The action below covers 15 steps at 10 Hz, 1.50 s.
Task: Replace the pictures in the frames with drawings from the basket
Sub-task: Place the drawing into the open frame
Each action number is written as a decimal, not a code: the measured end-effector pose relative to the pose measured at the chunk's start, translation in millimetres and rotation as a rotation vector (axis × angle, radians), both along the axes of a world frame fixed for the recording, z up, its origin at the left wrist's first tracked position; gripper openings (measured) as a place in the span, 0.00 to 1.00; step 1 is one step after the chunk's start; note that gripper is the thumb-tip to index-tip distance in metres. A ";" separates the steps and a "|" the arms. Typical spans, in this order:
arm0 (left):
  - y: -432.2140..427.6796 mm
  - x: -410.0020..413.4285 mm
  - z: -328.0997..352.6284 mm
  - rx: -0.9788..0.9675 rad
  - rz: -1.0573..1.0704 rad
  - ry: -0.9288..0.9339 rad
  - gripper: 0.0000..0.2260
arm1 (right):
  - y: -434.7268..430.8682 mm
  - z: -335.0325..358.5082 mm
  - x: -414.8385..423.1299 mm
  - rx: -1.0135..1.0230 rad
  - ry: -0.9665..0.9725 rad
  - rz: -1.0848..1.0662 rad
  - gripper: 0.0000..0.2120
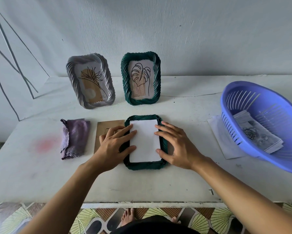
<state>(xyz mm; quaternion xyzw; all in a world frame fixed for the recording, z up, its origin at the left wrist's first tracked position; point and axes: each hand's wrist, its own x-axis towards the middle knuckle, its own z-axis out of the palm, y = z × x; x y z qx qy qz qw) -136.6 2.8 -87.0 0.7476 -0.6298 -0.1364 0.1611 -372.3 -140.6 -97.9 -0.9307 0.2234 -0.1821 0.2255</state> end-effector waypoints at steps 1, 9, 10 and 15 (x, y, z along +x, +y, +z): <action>1.0 -1.2 -2.5 -0.016 -0.006 -0.006 0.30 | -0.9 -0.6 -2.2 0.004 -0.042 -0.003 0.22; 2.3 -2.8 -5.7 -0.024 0.002 -0.034 0.24 | -3.3 1.0 -2.9 0.057 -0.055 0.024 0.20; 2.1 -2.7 -5.7 -0.023 0.006 -0.031 0.24 | -4.0 0.9 -3.4 0.056 -0.080 0.035 0.18; 0.3 -4.0 0.8 -0.010 0.037 0.049 0.29 | -7.8 -0.5 -4.9 0.120 -0.104 0.038 0.15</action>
